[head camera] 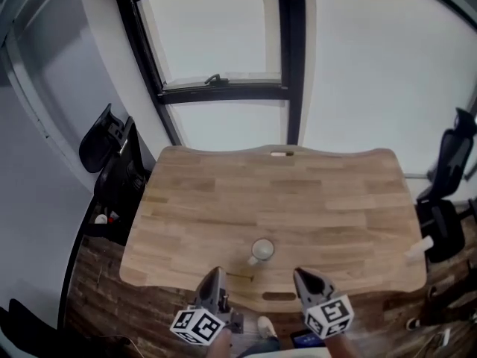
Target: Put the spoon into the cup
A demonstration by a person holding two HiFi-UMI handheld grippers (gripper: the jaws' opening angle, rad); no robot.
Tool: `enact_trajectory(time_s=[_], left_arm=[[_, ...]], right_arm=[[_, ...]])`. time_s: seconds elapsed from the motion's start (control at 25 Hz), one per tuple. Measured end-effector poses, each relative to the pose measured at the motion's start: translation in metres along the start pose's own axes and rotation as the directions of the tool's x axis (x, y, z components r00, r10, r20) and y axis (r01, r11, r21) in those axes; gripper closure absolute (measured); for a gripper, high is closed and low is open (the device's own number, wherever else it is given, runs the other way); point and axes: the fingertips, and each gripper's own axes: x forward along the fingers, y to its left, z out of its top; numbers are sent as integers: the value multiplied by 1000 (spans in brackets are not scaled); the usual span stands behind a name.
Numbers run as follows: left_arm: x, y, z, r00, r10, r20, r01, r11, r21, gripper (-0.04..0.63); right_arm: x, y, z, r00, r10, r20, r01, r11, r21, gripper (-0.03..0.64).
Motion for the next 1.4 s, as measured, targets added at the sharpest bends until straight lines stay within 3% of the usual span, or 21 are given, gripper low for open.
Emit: enact_trajectory(time_s=[0.44,0.68,1.4], left_arm=[[64,30,12,996,-64,-60,61,997,-39,594],[74,22,15,994,-91,-60,88,995,-49,594],[74,35,42,999,-50,19,51,998,-34,594]], right_arm=[[50,-9,-1,996,-72,-53,73,997,2,620],[48,-13,9,995,-99,-14,99,995,-22,620],[47,-27,17,994,-109,30,110,994,-6,620]])
